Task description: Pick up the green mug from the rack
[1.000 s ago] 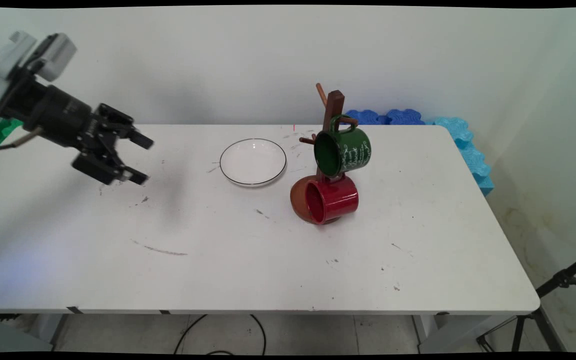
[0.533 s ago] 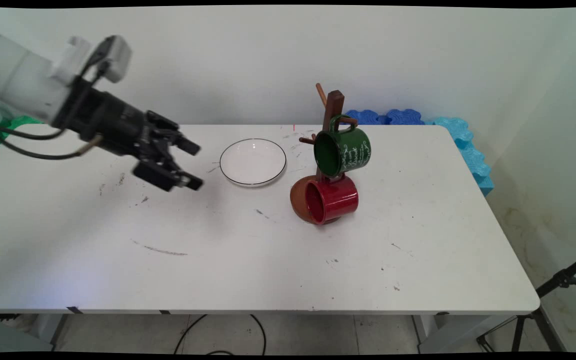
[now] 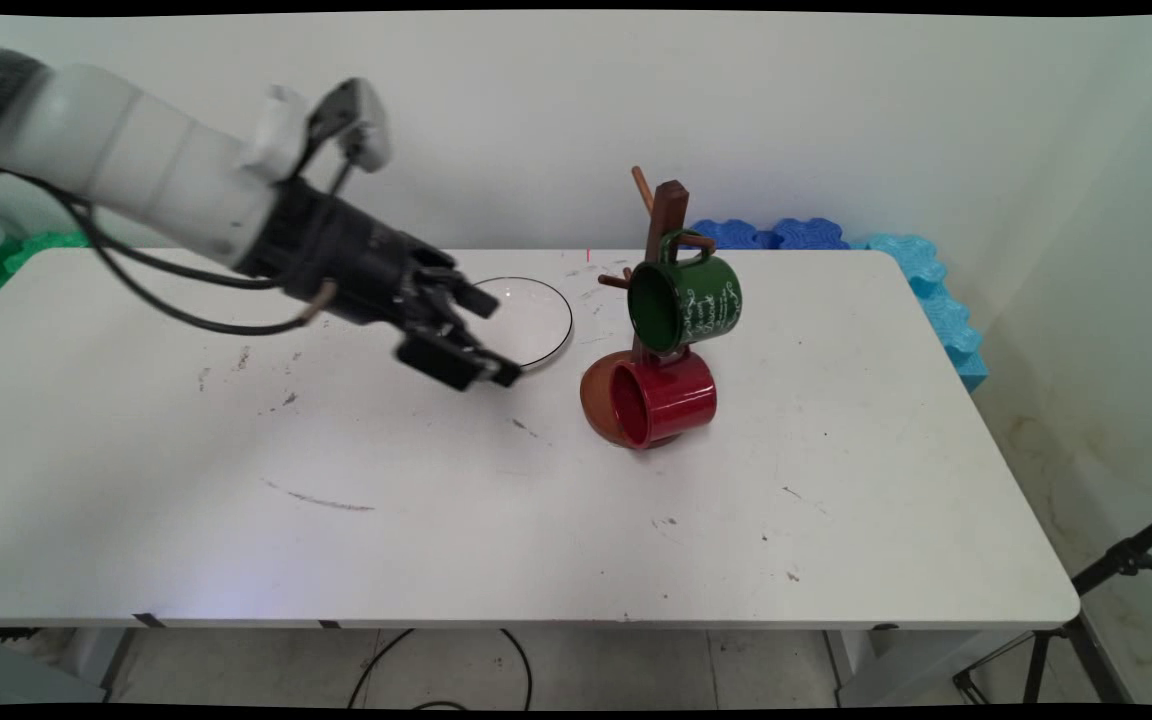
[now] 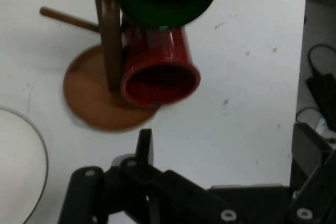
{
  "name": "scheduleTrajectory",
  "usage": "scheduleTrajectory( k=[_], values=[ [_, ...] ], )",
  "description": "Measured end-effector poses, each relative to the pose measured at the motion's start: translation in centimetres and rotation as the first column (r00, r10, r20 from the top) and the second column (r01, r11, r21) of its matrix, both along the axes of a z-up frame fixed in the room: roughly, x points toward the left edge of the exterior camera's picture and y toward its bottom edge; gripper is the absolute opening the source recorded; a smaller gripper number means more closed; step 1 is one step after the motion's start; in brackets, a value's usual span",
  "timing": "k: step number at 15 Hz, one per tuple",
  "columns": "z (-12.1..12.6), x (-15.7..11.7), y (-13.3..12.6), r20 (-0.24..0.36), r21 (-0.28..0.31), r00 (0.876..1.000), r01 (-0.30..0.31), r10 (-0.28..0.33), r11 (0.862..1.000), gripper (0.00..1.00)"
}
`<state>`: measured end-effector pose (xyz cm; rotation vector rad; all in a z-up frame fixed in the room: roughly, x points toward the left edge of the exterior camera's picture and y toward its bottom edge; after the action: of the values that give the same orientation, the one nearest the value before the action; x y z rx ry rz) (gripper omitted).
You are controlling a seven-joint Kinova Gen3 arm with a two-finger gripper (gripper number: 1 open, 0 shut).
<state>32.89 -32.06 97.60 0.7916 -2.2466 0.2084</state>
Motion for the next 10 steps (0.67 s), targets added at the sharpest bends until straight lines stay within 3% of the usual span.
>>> scheduleTrajectory(
  k=[10],
  values=[
    [-2.2, -9.5, -3.0, -0.07, -0.024, 0.996, -0.062, 0.06, 0.998, 1.0]
  ],
)
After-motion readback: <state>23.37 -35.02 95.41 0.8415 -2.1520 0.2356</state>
